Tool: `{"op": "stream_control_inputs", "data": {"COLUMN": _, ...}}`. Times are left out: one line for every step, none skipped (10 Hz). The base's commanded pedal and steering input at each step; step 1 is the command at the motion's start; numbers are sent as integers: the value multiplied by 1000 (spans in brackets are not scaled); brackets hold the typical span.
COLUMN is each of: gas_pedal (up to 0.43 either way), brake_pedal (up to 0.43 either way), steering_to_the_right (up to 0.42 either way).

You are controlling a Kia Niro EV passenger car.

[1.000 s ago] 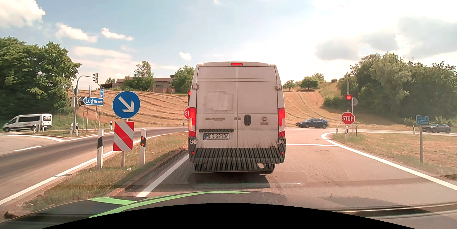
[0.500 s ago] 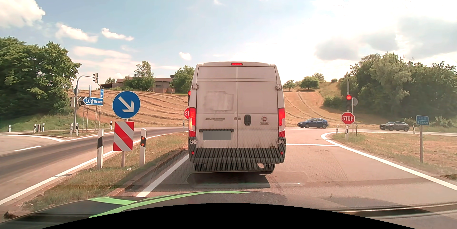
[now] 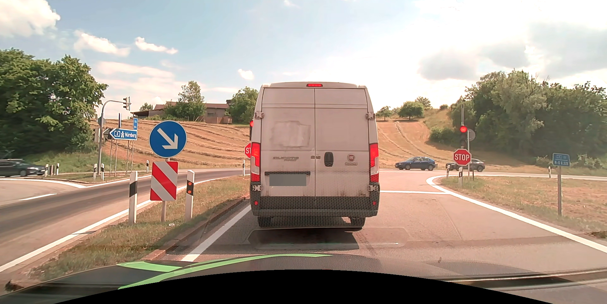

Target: Follow the waypoints while adhering to traffic rules and regulations

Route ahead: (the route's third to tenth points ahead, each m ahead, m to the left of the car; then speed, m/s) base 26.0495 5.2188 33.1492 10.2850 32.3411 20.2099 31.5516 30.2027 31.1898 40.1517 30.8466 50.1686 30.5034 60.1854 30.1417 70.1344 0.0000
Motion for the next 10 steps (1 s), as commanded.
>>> {"op": "stream_control_inputs", "data": {"gas_pedal": 0, "brake_pedal": 335, "steering_to_the_right": -2}}
{"op": "stream_control_inputs", "data": {"gas_pedal": 0, "brake_pedal": 335, "steering_to_the_right": -2}}
{"op": "stream_control_inputs", "data": {"gas_pedal": 0, "brake_pedal": 335, "steering_to_the_right": -2}}
{"op": "stream_control_inputs", "data": {"gas_pedal": 0, "brake_pedal": 335, "steering_to_the_right": -2}}
{"op": "stream_control_inputs", "data": {"gas_pedal": 0, "brake_pedal": 335, "steering_to_the_right": -2}}
{"op": "stream_control_inputs", "data": {"gas_pedal": 0, "brake_pedal": 335, "steering_to_the_right": -2}}
{"op": "stream_control_inputs", "data": {"gas_pedal": 0, "brake_pedal": 335, "steering_to_the_right": -2}}
{"op": "stream_control_inputs", "data": {"gas_pedal": 0, "brake_pedal": 341, "steering_to_the_right": -2}}
{"op": "stream_control_inputs", "data": {"gas_pedal": 0, "brake_pedal": 341, "steering_to_the_right": -1}}
{"op": "stream_control_inputs", "data": {"gas_pedal": 0, "brake_pedal": 335, "steering_to_the_right": -2}}
